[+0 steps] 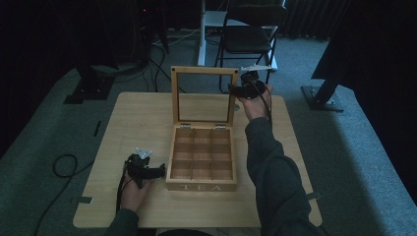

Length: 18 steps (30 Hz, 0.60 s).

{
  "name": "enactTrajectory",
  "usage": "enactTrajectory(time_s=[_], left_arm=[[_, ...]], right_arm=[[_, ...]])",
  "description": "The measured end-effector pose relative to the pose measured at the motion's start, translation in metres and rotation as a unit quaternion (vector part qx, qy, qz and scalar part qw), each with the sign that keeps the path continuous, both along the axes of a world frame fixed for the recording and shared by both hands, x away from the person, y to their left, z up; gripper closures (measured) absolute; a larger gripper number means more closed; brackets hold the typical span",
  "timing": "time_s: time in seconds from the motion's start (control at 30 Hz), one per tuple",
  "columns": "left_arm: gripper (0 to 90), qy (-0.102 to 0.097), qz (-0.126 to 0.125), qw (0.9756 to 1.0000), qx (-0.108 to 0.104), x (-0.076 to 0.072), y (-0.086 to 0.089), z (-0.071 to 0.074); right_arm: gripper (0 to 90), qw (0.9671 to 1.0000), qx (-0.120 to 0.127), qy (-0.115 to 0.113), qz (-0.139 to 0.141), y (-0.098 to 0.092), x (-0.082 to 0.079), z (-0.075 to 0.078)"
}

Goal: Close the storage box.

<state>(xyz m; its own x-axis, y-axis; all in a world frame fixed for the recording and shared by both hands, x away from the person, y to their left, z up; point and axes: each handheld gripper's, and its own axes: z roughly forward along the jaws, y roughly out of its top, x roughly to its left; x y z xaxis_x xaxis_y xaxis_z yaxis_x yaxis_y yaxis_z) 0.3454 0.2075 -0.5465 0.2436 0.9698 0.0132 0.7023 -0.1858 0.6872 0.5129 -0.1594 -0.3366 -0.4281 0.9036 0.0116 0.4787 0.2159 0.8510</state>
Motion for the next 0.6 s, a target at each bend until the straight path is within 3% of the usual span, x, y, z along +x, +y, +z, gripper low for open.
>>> enactTrajectory(time_s=[0.1,0.37,0.6], left_arm=[[1.6,0.0,0.0,1.0,0.0,0.0,0.0,0.0],[1.6,0.0,0.0,1.0,0.0,0.0,0.0,0.0],[1.6,0.0,0.0,1.0,0.0,0.0,0.0,0.0]], right_arm=[[41.4,0.9999,-0.008,-0.005,0.009,0.004,0.004,0.001],[42.1,1.0,0.002,-0.007,0.007,0.005,0.011,-0.002],[40.0,0.9988,0.049,0.009,-0.001,-0.005,0.02,-0.005]])
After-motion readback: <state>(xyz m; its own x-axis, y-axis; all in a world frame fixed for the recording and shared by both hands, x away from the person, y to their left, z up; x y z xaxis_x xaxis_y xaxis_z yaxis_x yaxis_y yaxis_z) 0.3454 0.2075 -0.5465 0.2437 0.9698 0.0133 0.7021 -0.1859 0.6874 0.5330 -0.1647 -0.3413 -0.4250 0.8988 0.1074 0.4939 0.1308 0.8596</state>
